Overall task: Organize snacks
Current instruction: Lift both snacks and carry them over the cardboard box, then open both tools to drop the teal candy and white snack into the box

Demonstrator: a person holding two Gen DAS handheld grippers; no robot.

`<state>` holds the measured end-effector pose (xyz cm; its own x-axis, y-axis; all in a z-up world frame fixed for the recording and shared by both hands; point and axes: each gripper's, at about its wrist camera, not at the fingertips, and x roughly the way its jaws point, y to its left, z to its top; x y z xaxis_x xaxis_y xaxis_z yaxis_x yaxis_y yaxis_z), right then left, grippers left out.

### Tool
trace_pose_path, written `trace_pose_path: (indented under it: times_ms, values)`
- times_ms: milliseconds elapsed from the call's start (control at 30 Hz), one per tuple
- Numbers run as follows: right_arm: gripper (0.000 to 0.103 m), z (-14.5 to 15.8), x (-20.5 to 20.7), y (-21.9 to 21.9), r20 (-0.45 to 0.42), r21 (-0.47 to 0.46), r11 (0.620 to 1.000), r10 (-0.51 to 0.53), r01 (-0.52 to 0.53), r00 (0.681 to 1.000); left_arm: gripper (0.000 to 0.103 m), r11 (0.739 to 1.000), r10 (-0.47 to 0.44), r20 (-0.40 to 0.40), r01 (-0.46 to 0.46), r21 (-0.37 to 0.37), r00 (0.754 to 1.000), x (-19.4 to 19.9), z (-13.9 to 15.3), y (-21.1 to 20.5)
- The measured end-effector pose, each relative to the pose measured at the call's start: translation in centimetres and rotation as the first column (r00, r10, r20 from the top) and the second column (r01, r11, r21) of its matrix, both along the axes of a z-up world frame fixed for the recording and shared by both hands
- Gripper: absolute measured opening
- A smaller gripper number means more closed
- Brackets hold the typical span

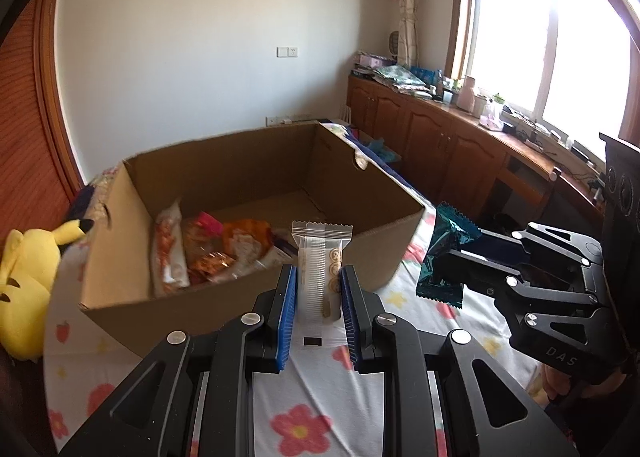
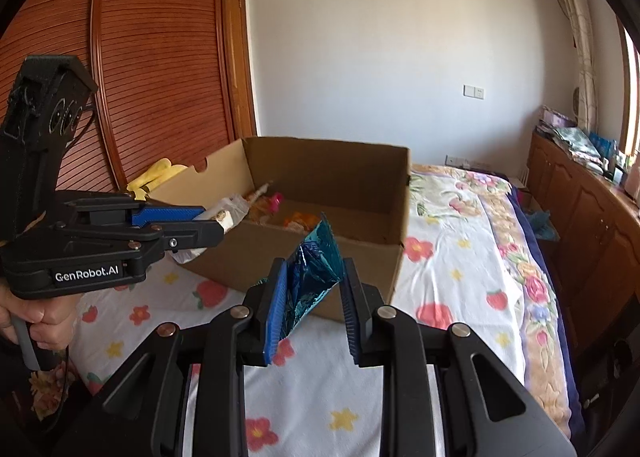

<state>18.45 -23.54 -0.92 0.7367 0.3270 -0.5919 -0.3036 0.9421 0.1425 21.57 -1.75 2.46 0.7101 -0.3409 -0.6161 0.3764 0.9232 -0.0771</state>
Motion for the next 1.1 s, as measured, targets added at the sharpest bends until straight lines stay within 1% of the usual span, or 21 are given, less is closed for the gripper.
trace_pose_path:
  times_ms: [200,400,500,633,833,1000,1100]
  values:
    - [0.027,1.0,1.3,1.3,0.028,0.003,1.0,0.022,-0.022,0.999,0.023,0.999,0.027,0.035,-0.028,0.019,0.999,-0.4,1.1,1.5]
    - [0.027,1.7,3.1,2.6,0.05,0.011,0.999,0.039,-0.04,0.998,0.023,0.997,0.067,0.051,-0.069,0.024,0.996,-0.1,1.0,2.6]
    - [0.027,1.5,4.4,3.2,0.048,0.013,0.999,0.045,-0.046,0.998,0.023,0.995,0.092,0.042,-0.093,0.03,0.995,0.8,0.2,2.4]
    - [0.027,0.9,5.6,3.9,0.044,0.009,0.998,0.055,-0.056,0.997,0.023,0.993,0.115,0.012,-0.115,0.038,0.993,2.1,-0.9,2.2]
    - [0.027,0.3,7.8,4.7,0.036,0.013,0.998,0.059,-0.06,0.998,0.023,0.989,0.141,-0.011,-0.14,0.046,0.99,3.9,-1.0,2.3]
    - [0.027,-0.7,9.7,5.3,0.008,0.002,0.999,0.053,-0.053,0.999,0.023,0.987,0.157,-0.036,-0.155,0.042,0.987,5.2,-0.9,2.1]
    - [0.027,-1.4,10.6,5.4,-0.021,0.011,0.999,0.05,-0.049,0.999,0.023,0.986,0.166,-0.046,-0.164,0.034,0.985,5.7,-0.8,1.9]
